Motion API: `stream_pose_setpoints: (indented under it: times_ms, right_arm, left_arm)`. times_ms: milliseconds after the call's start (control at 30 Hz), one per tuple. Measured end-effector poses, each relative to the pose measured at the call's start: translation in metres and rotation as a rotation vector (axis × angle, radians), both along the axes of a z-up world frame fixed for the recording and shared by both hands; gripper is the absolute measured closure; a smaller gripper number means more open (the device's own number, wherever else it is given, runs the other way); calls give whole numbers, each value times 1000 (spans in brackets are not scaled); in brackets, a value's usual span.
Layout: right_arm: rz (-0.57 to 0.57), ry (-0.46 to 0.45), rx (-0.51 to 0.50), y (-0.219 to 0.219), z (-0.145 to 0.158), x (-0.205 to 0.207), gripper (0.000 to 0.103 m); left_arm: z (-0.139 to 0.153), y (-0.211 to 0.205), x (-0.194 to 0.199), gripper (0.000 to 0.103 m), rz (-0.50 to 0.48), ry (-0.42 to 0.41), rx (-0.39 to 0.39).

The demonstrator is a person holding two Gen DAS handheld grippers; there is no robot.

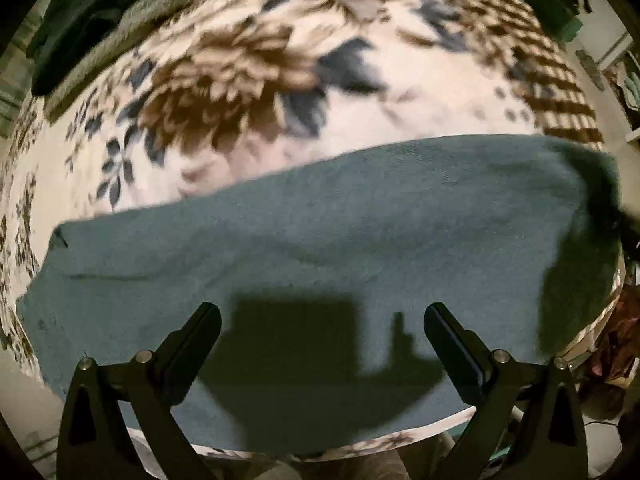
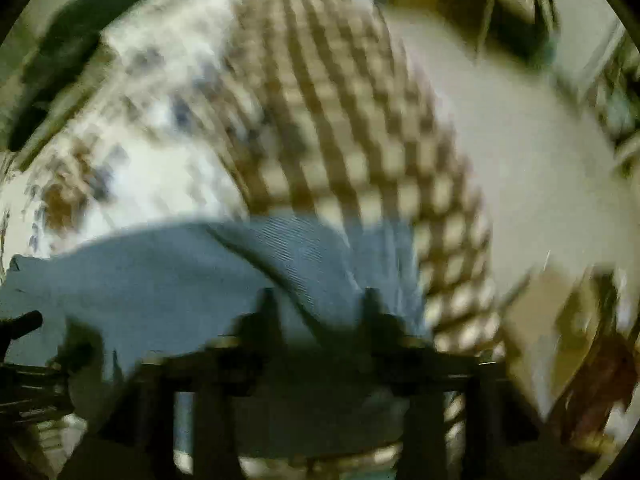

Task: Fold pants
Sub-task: 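Pull the hem with the right gripper while the left gripper holds the jeans flat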

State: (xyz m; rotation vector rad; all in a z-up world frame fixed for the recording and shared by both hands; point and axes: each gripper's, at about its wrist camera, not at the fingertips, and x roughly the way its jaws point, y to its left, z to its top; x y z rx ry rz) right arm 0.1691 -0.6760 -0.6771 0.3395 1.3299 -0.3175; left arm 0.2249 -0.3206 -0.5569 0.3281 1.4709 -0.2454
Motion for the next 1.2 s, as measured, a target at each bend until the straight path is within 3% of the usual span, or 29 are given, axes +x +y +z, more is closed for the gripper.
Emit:
stream_pose_setpoints:
  times_ms: [200, 300, 367, 533, 733, 767, 800, 833, 967, 1100, 1133, 1200]
  right_arm:
    - [-447, -233, 358, -83, 9, -80, 42]
    - [-568, -269, 442, -109, 6, -100, 42]
    - [-546, -281, 442, -114, 7, -89, 42]
    - [-313, -236, 373, -93, 20, -41, 42]
    - [-66, 48, 262, -49, -31, 15, 45]
    - [-43, 59, 223, -42, -34, 16, 49]
    - [-22, 53, 173, -36, -33, 16, 72]
    - [-7, 58, 101, -30, -30, 15, 101]
    - [-110, -16, 10, -39, -5, -4, 103]
    - [-329, -147, -55, -81, 28, -34, 102]
    - [-380, -162, -17, -95, 29, -41, 101]
    - [-453, -196, 201, -116, 23, -51, 101]
  left_arm:
    - [-9, 7, -11, 0, -8, 11, 0]
    - [-15, 20, -27, 0, 11, 40, -11]
    - [-16, 19, -31, 0, 8, 44, -20]
    - [-11, -1, -44, 0, -28, 33, -28]
    - [0, -24, -46, 0, -31, 24, -36]
    - [1, -25, -49, 0, -31, 22, -37]
    - [2, -26, -52, 0, -32, 20, -38]
    - [7, -34, -39, 0, -35, 20, -37]
    - [10, -38, -32, 0, -40, 15, -37]
    - [6, -31, -27, 0, -27, 19, -33]
    - [6, -26, -29, 0, -23, 22, -33]
    - [6, -24, -33, 0, -14, 30, -37]
